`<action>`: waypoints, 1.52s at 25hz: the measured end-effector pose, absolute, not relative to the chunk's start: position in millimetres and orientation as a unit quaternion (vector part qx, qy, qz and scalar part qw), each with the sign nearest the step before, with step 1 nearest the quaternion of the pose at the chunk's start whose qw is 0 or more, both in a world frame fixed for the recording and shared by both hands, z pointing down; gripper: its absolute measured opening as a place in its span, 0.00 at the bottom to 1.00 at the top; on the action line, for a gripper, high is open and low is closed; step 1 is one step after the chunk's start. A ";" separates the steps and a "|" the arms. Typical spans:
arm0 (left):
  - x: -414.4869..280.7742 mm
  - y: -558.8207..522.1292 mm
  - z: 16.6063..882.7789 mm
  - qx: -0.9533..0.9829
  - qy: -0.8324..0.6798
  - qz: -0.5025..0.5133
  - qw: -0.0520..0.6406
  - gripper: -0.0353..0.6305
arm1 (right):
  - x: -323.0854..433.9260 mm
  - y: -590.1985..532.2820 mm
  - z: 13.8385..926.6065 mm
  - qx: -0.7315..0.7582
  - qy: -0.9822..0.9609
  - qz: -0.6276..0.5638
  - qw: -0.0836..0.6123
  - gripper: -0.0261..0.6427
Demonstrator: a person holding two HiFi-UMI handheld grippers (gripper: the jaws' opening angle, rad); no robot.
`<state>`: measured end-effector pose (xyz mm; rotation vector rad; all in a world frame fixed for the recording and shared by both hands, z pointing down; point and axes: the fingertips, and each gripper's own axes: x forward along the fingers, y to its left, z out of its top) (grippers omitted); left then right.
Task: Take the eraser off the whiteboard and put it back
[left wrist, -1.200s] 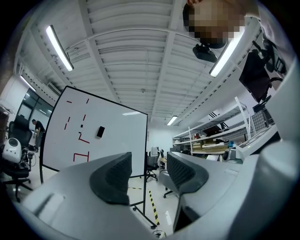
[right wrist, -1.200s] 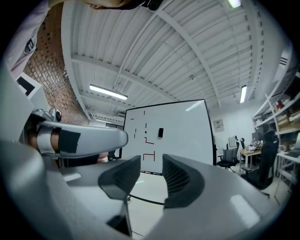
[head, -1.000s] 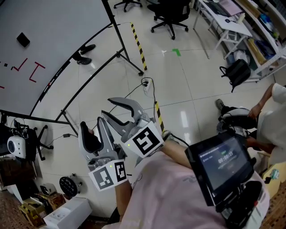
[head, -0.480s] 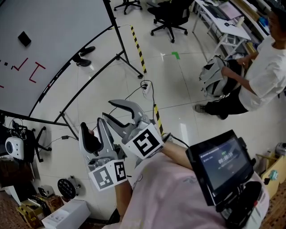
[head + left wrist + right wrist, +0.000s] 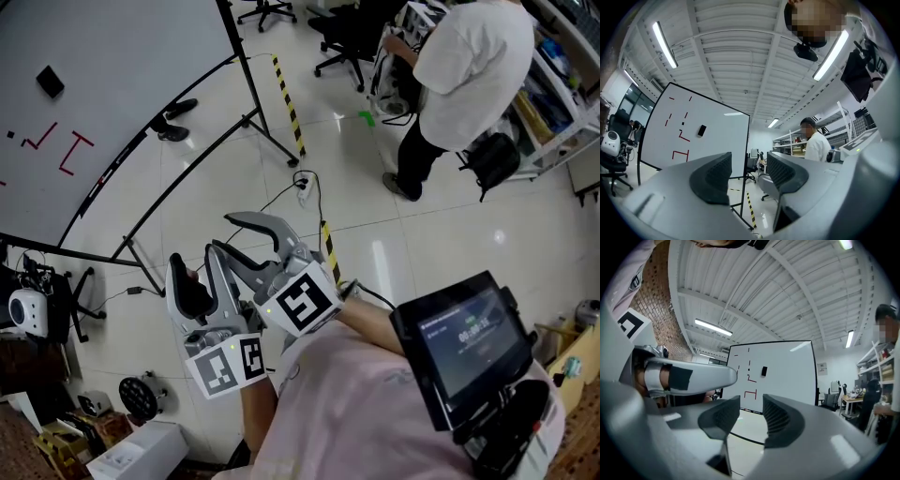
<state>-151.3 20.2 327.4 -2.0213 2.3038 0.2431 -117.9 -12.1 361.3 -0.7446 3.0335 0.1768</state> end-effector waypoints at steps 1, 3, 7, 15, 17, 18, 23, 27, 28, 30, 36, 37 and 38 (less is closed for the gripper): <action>-150.3 20.2 327.5 -0.658 0.748 0.079 0.033 0.40 | -117.8 -11.9 360.5 -0.238 0.969 0.059 0.007 0.25; -148.2 20.8 327.5 -0.660 0.746 0.078 0.033 0.40 | -117.3 -11.7 358.9 -0.238 0.969 0.061 0.009 0.26; -147.6 21.4 326.5 -0.661 0.746 0.075 0.034 0.40 | -117.2 -12.6 358.0 -0.240 0.969 0.059 0.012 0.26; -152.7 21.5 324.4 -0.659 0.747 0.078 0.033 0.40 | -117.4 -15.9 355.3 -0.246 0.968 0.058 0.014 0.26; -151.7 21.4 324.1 -0.661 0.745 0.078 0.033 0.40 | -117.7 -15.5 355.0 -0.245 0.968 0.061 0.014 0.26; -151.5 21.3 324.2 -0.662 0.745 0.078 0.032 0.40 | -118.0 -15.2 355.0 -0.245 0.967 0.064 0.013 0.26; -154.1 21.6 324.5 -0.660 0.747 0.079 0.029 0.40 | -119.0 -14.7 355.7 -0.245 0.967 0.070 0.013 0.26; -153.3 21.7 324.2 -0.661 0.746 0.077 0.029 0.40 | -118.3 -15.9 355.0 -0.246 0.967 0.067 0.013 0.26; -152.8 21.8 324.2 -0.662 0.745 0.077 0.029 0.40 | -118.2 -16.0 354.9 -0.247 0.967 0.067 0.013 0.26; -152.3 22.0 323.9 -0.662 0.745 0.075 0.030 0.40 | -118.5 -15.9 355.1 -0.247 0.967 0.066 0.013 0.26; -160.0 23.4 323.4 -0.654 0.752 0.076 0.028 0.40 | -120.0 -15.8 355.3 -0.246 0.967 0.064 0.015 0.26; -160.7 23.5 323.5 -0.653 0.753 0.076 0.028 0.40 | -119.9 -16.2 355.3 -0.246 0.967 0.063 0.014 0.26; -160.8 23.5 323.4 -0.653 0.753 0.076 0.028 0.40 | -119.9 -16.5 355.3 -0.247 0.967 0.063 0.014 0.26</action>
